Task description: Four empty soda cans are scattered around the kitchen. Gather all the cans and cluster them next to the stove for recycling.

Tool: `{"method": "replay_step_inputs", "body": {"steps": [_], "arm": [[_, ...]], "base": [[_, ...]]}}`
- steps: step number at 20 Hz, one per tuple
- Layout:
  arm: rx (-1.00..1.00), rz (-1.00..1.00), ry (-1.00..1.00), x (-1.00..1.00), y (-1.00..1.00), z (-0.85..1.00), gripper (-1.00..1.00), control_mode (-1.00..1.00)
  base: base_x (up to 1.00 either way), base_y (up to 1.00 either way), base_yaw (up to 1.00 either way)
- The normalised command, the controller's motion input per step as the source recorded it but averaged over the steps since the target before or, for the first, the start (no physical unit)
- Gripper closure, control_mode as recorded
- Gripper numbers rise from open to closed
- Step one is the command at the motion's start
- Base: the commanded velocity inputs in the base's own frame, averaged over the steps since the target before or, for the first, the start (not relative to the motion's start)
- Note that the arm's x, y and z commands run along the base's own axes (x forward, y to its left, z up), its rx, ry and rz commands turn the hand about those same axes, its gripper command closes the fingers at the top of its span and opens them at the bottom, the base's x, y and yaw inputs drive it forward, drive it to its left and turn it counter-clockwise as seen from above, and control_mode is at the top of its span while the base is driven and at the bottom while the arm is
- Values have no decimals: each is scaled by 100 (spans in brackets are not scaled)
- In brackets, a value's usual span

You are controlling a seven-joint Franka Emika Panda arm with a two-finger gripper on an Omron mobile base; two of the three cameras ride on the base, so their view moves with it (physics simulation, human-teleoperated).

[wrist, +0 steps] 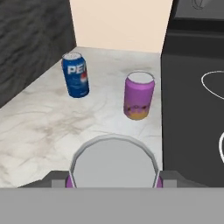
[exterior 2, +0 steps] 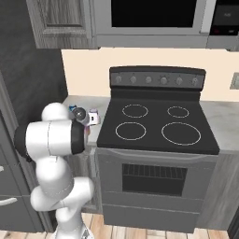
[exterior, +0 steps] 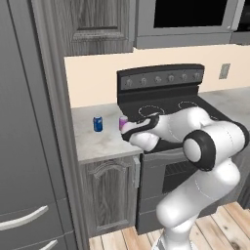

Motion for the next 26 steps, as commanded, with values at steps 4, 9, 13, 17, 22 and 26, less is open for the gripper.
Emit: {"method": "replay_step_inputs", "body": {"steps": [4,9,13,17,22,26], "arm": [[0,0,-2,9,0,-25,100,-100],[0,0,-2,9,0,-25,100,-100],[0,0,-4,8,0,-25,100,-100],[0,0,-4,8,0,-25,100,-100],[0,0,-5,7,0,-24,100,-100],[0,0,-4,9,-3,-23,100,-100]], "base": [[0,0,0],[0,0,0],[0,0,0],[0,0,0],[0,0,0],[0,0,0]]}}
